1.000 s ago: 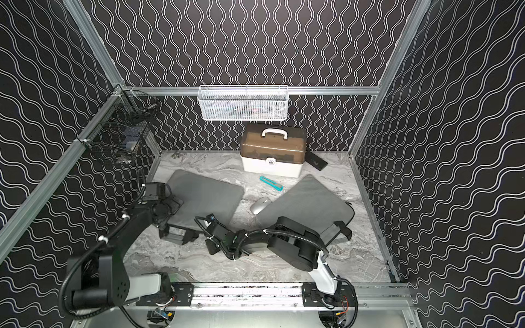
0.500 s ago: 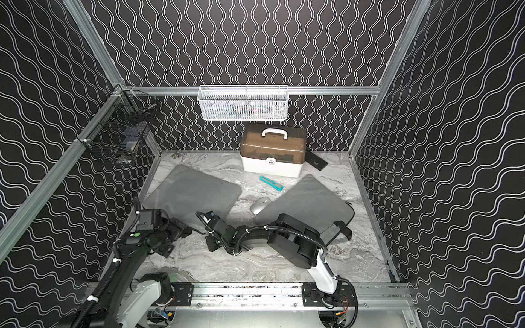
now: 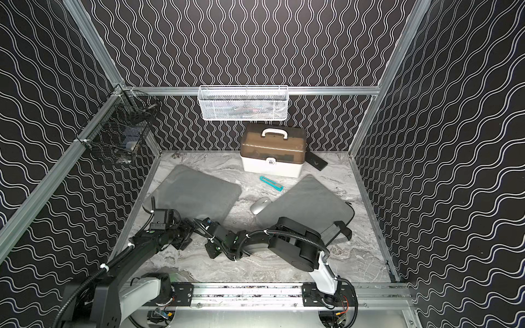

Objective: Put the mouse into the laptop bag
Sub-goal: Zip the zipper on the zippered laptop bag.

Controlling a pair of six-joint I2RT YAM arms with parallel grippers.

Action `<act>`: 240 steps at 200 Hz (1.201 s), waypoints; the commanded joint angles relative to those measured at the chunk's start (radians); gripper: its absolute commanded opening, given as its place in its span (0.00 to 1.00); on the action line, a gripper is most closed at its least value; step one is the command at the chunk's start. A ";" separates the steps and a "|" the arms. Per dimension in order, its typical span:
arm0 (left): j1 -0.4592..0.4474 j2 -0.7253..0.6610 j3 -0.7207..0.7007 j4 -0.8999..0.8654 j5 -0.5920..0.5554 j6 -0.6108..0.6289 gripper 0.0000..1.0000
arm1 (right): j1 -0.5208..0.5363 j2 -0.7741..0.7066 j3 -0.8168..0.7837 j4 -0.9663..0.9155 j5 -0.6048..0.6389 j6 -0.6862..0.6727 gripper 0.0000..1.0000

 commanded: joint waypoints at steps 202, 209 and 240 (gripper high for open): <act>0.194 0.156 0.200 -0.115 0.008 0.279 0.09 | 0.016 -0.013 0.002 -0.018 -0.061 -0.095 0.00; 0.202 0.140 0.198 -0.132 -0.005 0.276 0.17 | 0.016 0.006 0.027 -0.020 -0.078 -0.097 0.00; 0.217 -0.011 0.180 -0.277 -0.063 0.252 0.37 | 0.010 0.084 0.103 -0.012 -0.109 -0.131 0.00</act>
